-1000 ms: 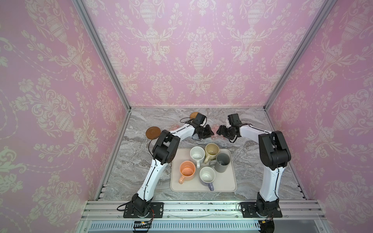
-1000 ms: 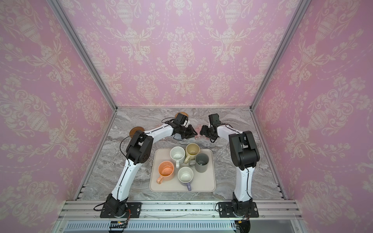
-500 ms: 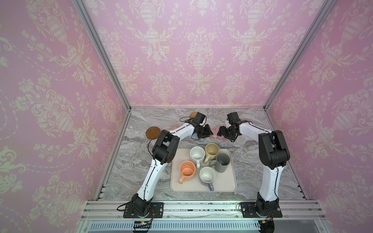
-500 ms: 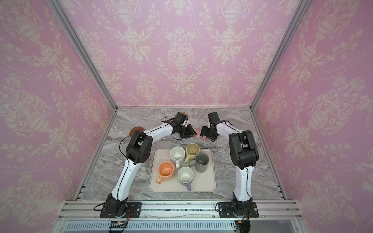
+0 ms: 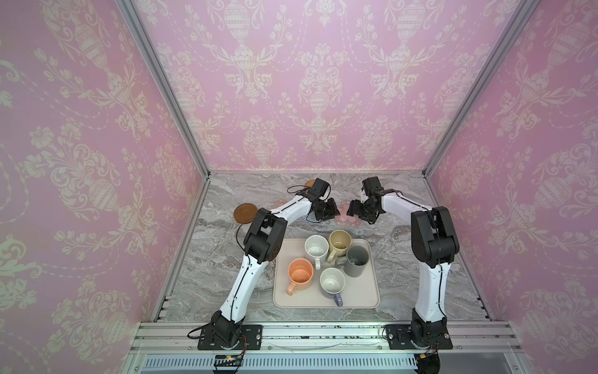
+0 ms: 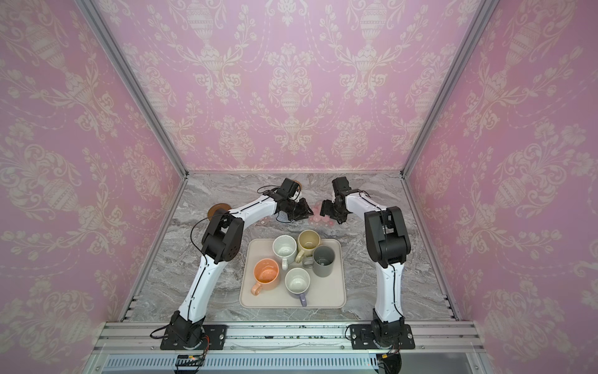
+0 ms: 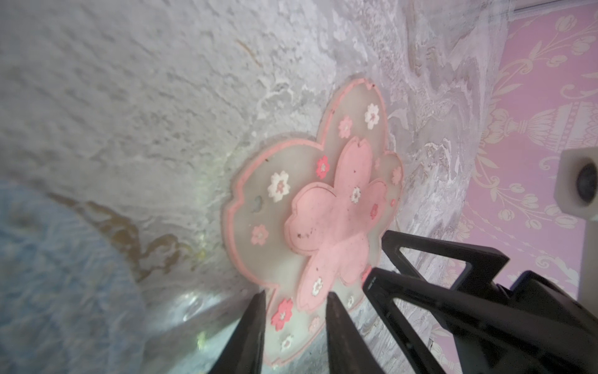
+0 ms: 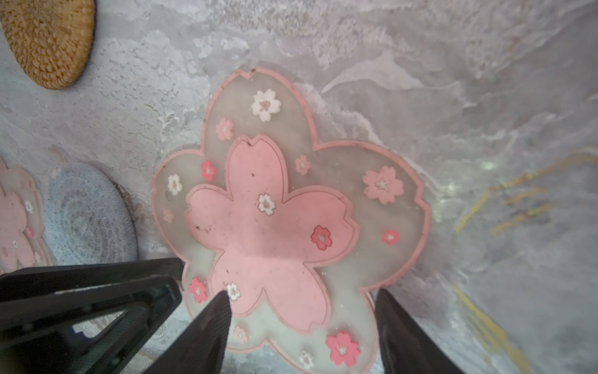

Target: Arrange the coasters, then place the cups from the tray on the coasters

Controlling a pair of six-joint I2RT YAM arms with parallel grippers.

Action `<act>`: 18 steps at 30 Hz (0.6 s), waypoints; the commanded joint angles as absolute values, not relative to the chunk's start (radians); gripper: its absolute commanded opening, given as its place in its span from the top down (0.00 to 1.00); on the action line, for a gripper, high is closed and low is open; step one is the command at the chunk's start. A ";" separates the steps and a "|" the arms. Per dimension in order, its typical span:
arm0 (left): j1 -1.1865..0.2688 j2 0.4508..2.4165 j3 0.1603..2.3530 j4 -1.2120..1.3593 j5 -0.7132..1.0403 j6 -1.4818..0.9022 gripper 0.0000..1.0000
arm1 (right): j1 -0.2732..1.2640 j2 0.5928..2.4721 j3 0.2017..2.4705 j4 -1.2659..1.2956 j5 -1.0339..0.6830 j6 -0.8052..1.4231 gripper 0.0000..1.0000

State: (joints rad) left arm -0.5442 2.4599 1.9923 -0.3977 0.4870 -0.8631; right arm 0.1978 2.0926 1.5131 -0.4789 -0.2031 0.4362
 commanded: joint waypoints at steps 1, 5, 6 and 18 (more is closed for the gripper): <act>-0.548 2.490 2.035 -0.394 0.494 -0.870 0.66 | 0.200 2.123 1.541 -0.490 -0.252 0.418 0.28; -0.548 2.500 2.052 -0.383 0.488 -0.870 0.65 | 0.197 2.106 1.520 -0.468 -0.247 0.417 0.28; -0.548 2.505 2.061 -0.383 0.487 -0.872 0.65 | 0.193 2.104 1.519 -0.463 -0.249 0.417 0.28; -0.548 2.454 2.072 -0.399 0.458 -0.866 0.65 | 0.161 2.114 1.545 -0.461 -0.288 0.417 0.28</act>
State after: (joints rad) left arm -0.5453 2.4840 2.0384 -0.3767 0.4835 -0.8738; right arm 0.1696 2.0926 1.5196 -0.4694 -0.2600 0.4366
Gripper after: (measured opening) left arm 0.351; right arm 0.720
